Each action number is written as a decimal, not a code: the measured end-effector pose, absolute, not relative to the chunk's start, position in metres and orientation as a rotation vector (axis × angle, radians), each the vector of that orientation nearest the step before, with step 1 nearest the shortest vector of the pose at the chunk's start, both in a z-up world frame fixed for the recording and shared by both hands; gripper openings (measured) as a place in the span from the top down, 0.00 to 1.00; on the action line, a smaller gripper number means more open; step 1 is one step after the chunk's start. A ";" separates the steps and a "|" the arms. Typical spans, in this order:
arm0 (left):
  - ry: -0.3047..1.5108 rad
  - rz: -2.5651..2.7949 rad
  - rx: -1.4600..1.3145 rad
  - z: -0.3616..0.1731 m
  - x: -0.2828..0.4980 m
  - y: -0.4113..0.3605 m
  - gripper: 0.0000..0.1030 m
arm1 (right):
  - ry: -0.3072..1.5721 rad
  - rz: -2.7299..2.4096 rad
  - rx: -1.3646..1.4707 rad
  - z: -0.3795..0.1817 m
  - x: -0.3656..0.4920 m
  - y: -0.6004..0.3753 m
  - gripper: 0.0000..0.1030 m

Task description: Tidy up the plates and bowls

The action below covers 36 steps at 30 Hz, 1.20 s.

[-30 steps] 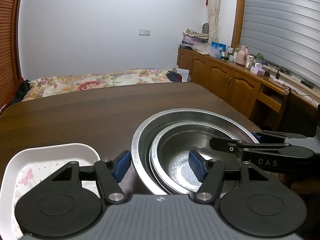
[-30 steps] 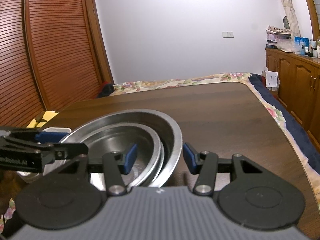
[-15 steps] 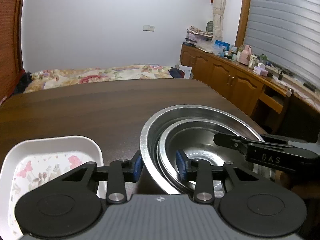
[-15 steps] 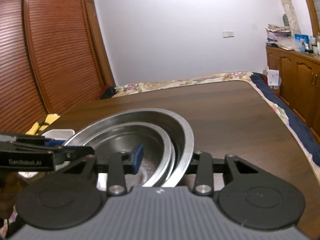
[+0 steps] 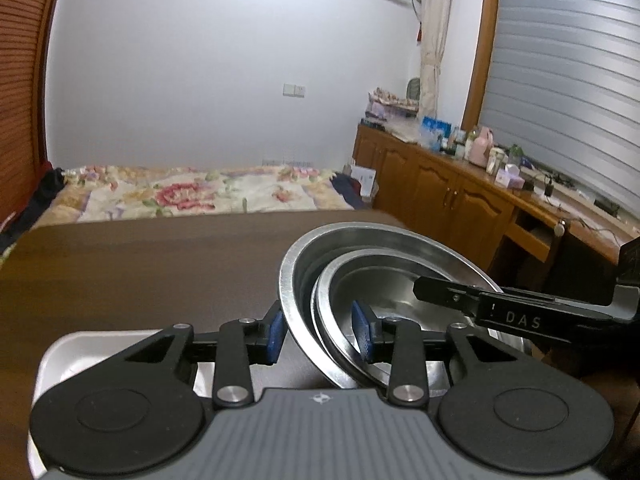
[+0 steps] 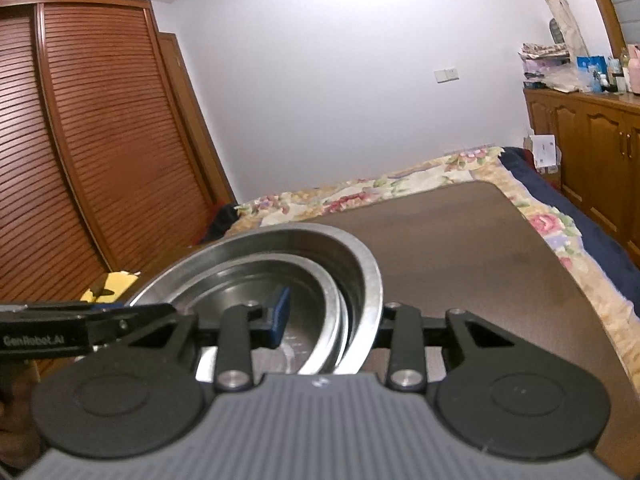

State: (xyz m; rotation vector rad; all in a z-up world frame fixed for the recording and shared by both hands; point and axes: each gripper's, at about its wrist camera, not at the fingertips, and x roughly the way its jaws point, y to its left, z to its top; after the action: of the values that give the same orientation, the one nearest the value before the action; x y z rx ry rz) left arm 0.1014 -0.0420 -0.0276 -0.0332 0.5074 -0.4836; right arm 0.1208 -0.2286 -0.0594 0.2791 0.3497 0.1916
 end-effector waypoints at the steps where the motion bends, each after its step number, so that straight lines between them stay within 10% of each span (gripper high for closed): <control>1: 0.502 -0.479 -0.034 -0.025 0.101 -0.040 0.64 | 0.345 0.198 0.282 -0.056 0.121 -0.227 0.64; 36: 0.542 -0.234 -0.077 -0.032 0.087 0.086 0.64 | 0.434 0.443 0.146 -0.050 0.141 -0.114 0.69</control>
State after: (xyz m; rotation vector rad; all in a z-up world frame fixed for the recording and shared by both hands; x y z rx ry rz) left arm 0.0872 0.0859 -0.0323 -0.0774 0.5416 -0.2344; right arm 0.1407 -0.1142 -0.0497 0.1463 0.4340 0.4433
